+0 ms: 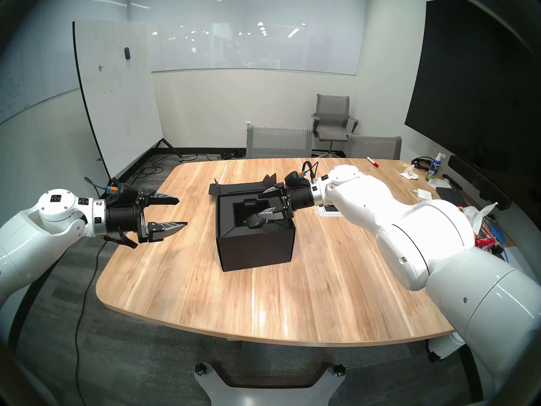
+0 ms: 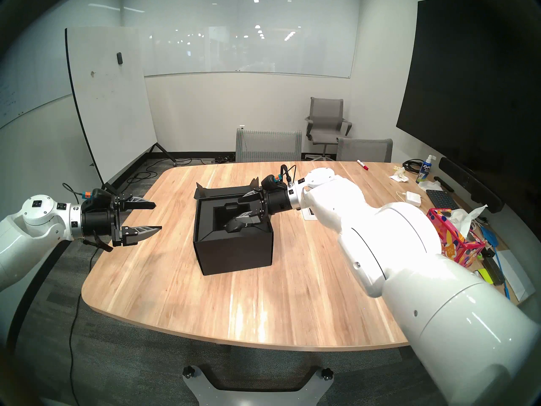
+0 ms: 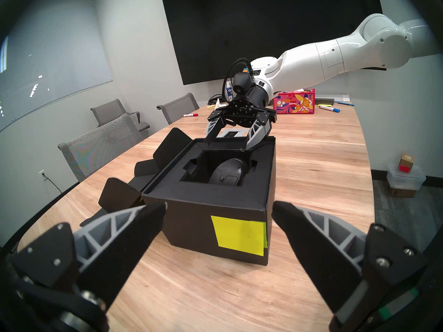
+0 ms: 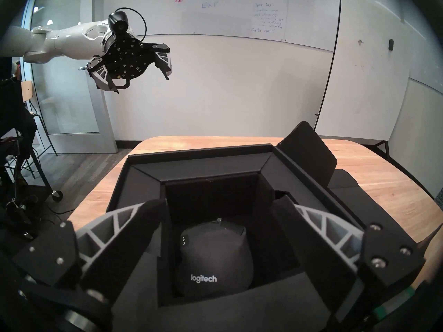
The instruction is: Open the box and place the mouse inside
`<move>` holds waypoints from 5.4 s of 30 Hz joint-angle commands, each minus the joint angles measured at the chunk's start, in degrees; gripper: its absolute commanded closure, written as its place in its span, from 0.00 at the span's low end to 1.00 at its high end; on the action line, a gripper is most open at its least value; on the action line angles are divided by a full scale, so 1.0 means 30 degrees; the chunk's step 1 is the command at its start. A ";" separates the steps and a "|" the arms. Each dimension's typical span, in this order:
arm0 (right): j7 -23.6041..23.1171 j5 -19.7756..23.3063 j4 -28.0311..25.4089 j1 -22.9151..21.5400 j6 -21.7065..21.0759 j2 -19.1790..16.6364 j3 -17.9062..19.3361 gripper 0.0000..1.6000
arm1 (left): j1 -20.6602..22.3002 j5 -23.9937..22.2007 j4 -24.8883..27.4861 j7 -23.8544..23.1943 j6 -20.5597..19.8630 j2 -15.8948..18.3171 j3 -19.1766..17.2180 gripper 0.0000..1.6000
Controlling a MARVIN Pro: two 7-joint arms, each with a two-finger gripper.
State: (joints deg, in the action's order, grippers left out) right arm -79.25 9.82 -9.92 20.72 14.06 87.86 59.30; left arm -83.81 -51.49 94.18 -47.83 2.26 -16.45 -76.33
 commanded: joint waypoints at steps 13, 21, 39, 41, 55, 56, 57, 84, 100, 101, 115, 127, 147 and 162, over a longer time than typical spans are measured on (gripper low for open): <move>-0.0669 -0.0053 -0.0940 -0.0700 -0.0265 -0.0626 0.0223 0.02 | 0.0214 -0.0136 0.0067 -0.0009 0.0090 0.0088 -0.0205 0.00; -0.1234 0.0128 -0.1666 -0.0268 -0.0302 -0.1475 0.0680 0.04 | 0.0238 -0.0121 0.0065 0.0008 0.0088 0.0094 -0.0167 0.00; -0.1918 0.0281 -0.3510 0.0514 -0.0303 -0.2791 0.1576 0.00 | 0.0297 -0.0081 0.0058 0.0063 0.0083 0.0112 -0.0046 0.00; -0.1918 0.0276 -0.3665 0.0602 -0.0332 -0.2980 0.1654 0.00 | 0.0303 -0.0076 0.0057 0.0070 0.0083 0.0114 -0.0031 0.00; -0.1918 0.0278 -0.4798 0.1529 -0.0386 -0.4069 0.2215 0.00 | 0.0346 -0.0048 0.0050 0.0141 0.0077 0.0130 0.0110 0.00; -0.1918 0.0272 -0.4903 0.1593 -0.0385 -0.4134 0.2249 0.00 | 0.0347 -0.0046 0.0049 0.0147 0.0077 0.0130 0.0118 0.00; -0.1918 0.0272 -0.4981 0.1642 -0.0380 -0.4176 0.2273 0.00 | 0.0349 -0.0045 0.0049 0.0151 0.0077 0.0131 0.0124 0.00; -0.1918 0.0141 -0.6646 0.3588 -0.0854 -0.5602 0.2854 0.00 | 0.0379 -0.0015 0.0036 0.0298 0.0070 0.0155 0.0404 0.00; -0.1918 0.0142 -0.7403 0.4963 -0.1230 -0.6298 0.3166 0.00 | 0.0396 -0.0010 0.0034 0.0391 0.0070 0.0173 0.0562 0.00; -0.1918 0.0142 -0.7468 0.5038 -0.1249 -0.6333 0.3188 0.00 | 0.0397 -0.0009 0.0034 0.0398 0.0070 0.0174 0.0574 0.00; -0.1918 0.0161 -0.8654 0.5936 -0.1426 -0.6683 0.3523 0.00 | 0.0417 -0.0005 0.0035 0.0495 0.0071 0.0190 0.0703 0.00; -0.1918 0.0172 -0.9812 0.6605 -0.1571 -0.6881 0.3790 0.00 | 0.0439 -0.0006 0.0037 0.0572 0.0073 0.0205 0.0799 0.00; -0.1918 0.0198 -1.1823 0.7751 -0.1671 -0.7200 0.4200 0.00 | 0.0494 -0.0009 0.0042 0.0682 0.0078 0.0239 0.0930 0.00; -0.1901 0.0228 -1.3820 0.8870 -0.1759 -0.7483 0.4584 0.00 | 0.0558 -0.0011 0.0047 0.0769 0.0082 0.0269 0.1020 0.00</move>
State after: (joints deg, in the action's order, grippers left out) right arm -85.08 9.79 -47.81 46.77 8.77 65.86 72.29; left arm -82.78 -51.40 94.16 -45.53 2.33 -15.89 -72.64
